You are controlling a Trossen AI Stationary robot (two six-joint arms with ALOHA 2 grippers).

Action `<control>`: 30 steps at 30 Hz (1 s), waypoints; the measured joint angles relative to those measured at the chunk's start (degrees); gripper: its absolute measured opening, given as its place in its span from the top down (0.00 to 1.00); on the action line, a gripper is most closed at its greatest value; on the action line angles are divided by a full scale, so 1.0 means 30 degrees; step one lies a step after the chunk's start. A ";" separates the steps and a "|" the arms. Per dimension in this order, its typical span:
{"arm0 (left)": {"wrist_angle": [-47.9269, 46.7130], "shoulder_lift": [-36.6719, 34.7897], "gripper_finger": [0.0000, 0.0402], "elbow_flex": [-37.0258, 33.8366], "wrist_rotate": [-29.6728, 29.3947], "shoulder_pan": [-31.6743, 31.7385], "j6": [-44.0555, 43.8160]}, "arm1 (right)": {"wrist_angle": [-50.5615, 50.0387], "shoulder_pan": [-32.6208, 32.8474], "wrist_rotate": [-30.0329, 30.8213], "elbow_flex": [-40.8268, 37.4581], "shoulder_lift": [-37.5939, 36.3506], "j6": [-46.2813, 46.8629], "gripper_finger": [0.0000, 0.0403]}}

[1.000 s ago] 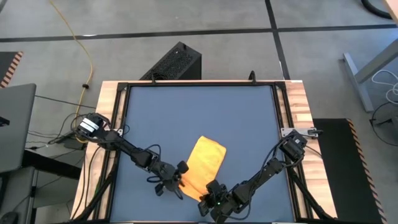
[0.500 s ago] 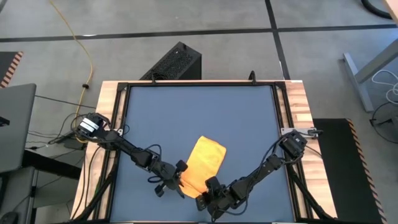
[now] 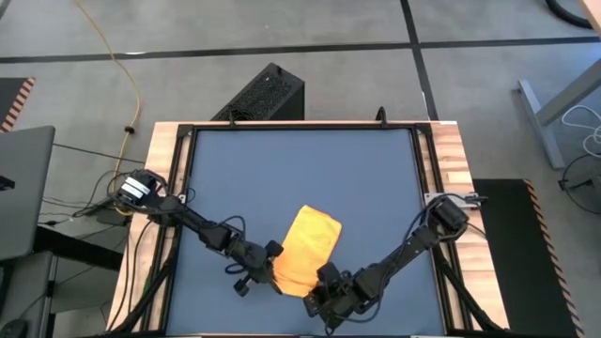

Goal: Roll towel into tight, uniform cylinder
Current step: Roll the orange microfiber cloth

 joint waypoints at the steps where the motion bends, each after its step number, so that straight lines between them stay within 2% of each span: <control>1: 0.0000 0.0000 1.00 0.0000 0.0079 0.0080 -0.0048 | -0.0003 0.0092 -0.0174 0.0006 -0.0071 0.0006 0.59; 5: 0.0033 0.0000 1.00 -0.0003 0.0826 0.0418 -0.0128 | -0.0221 0.0518 -0.0170 0.0012 -0.0412 -0.0679 0.58; 9: 0.0109 0.0000 1.00 -0.0007 0.1859 0.0852 -0.0355 | 0.0020 0.0996 0.1321 0.0308 -0.0952 -0.3248 0.57; 12: 0.0112 0.0000 1.00 -0.0012 0.2541 0.1180 -0.0606 | 0.0248 0.1327 0.2714 0.0974 -0.0846 -0.7890 0.57; 14: 0.0095 0.0000 1.00 -0.0015 0.2702 0.1334 -0.0712 | 0.1792 0.1482 0.3352 0.1090 -0.0539 -1.2854 0.57; 17: 0.0141 0.0000 1.00 -0.0022 0.2976 0.1503 -0.0725 | 0.4277 0.1578 0.3437 0.1097 0.0342 -1.9503 0.57; 19: 0.0196 0.0000 1.00 -0.0022 0.2976 0.1552 -0.0828 | 0.5167 0.1522 0.3442 0.1108 0.0938 -2.2455 0.58; 22: 0.0237 0.0000 1.00 -0.0029 0.2976 0.1574 -0.1047 | 0.4871 0.1284 0.3619 0.1364 0.1446 -2.3910 0.58; 30: 0.0363 0.0000 1.00 -0.0029 0.2969 0.1574 -0.1193 | 0.3331 0.0516 0.3267 0.1571 0.1671 -2.4223 0.58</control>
